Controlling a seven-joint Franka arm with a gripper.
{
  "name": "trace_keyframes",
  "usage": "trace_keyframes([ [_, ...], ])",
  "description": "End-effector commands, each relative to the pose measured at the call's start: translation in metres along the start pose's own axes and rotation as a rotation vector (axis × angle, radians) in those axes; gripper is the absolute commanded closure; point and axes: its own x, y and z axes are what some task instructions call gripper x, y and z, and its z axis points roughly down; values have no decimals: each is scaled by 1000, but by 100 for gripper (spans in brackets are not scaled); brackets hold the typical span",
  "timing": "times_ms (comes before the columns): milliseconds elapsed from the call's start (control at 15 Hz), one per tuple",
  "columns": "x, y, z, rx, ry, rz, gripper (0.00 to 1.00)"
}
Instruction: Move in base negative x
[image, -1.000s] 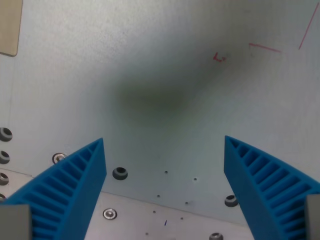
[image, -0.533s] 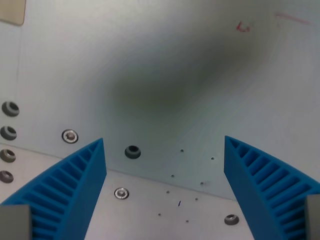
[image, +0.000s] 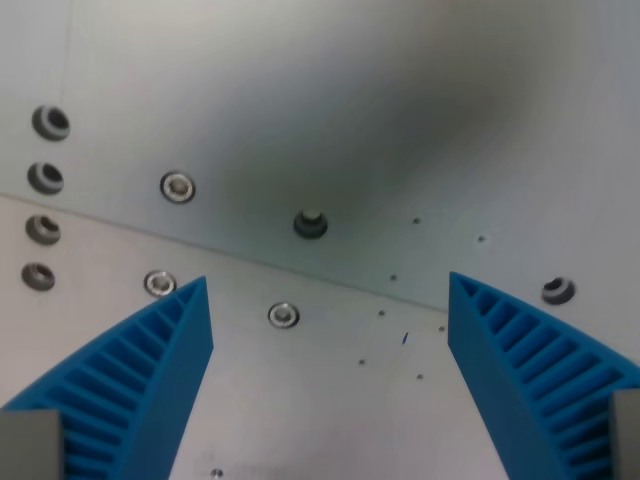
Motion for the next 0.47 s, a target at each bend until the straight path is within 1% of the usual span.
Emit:
trace_keyframes([
  [67, -25, -14, -4, -20, 82, 17, 0],
  [467, -54, -34, 5, -20, 82, 17, 0],
])
